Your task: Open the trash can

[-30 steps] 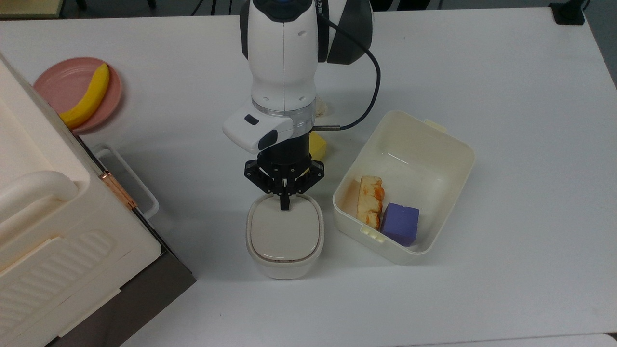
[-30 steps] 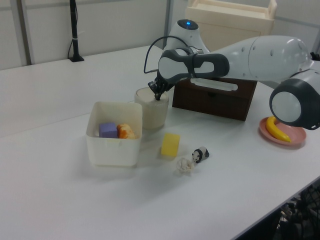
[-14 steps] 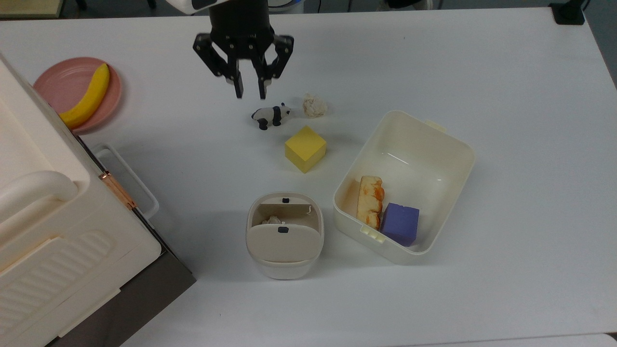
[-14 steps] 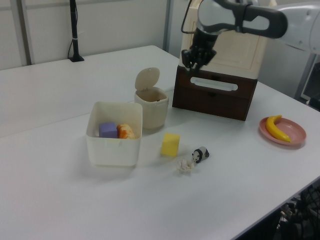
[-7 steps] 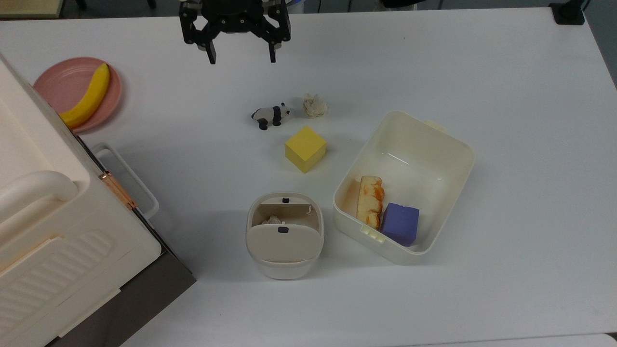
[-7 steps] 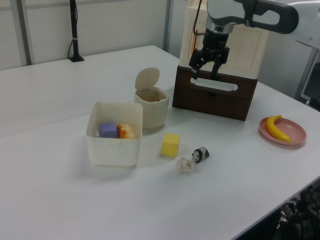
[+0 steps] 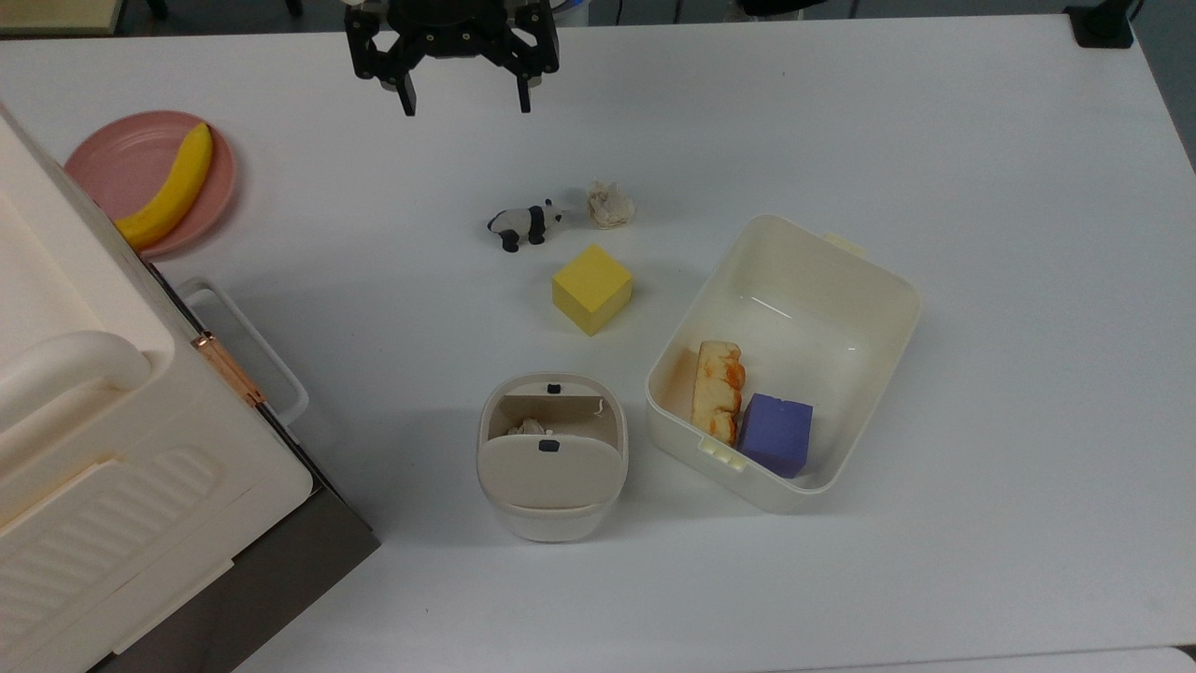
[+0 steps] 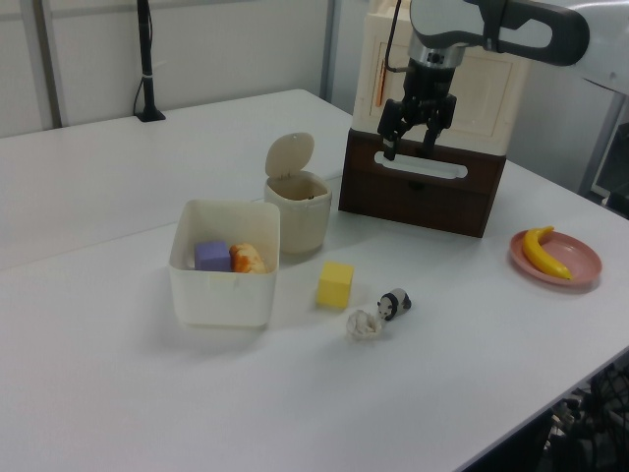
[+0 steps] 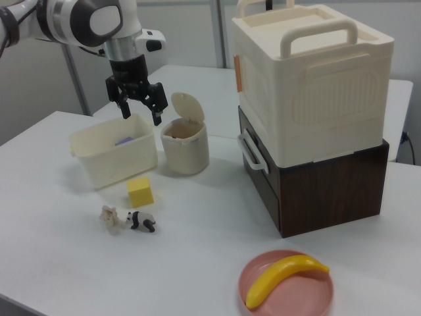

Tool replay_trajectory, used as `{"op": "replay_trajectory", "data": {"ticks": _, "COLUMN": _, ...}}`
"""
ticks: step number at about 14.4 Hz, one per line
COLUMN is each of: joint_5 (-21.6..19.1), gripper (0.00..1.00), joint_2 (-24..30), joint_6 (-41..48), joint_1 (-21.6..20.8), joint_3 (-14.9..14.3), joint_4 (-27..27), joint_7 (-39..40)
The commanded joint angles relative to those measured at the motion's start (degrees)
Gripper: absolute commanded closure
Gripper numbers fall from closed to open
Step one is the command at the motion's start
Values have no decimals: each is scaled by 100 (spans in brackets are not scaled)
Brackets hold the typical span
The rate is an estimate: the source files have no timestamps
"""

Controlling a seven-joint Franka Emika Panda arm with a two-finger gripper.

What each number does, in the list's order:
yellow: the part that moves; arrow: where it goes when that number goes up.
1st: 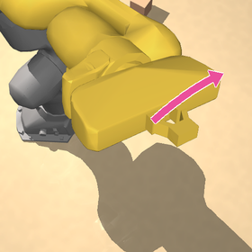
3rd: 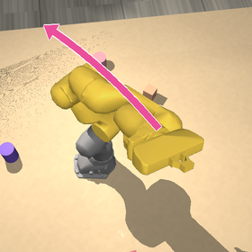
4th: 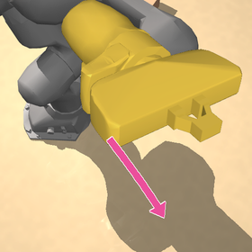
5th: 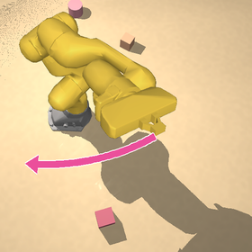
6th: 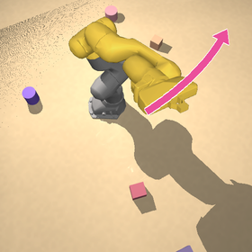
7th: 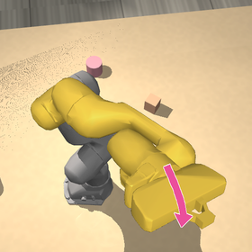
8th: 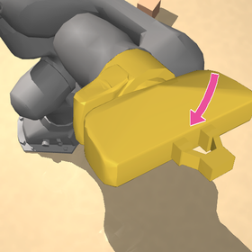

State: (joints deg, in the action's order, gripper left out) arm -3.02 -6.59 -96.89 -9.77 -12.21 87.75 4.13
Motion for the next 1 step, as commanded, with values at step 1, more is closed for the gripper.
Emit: {"op": "replay_trajectory", "data": {"ticks": 1, "joint_5": 83, "gripper": 0, "joint_2": 193, "joint_6": 153, "joint_1": -34, "joint_3": -10, "joint_4": 172, "joint_7": 88}}
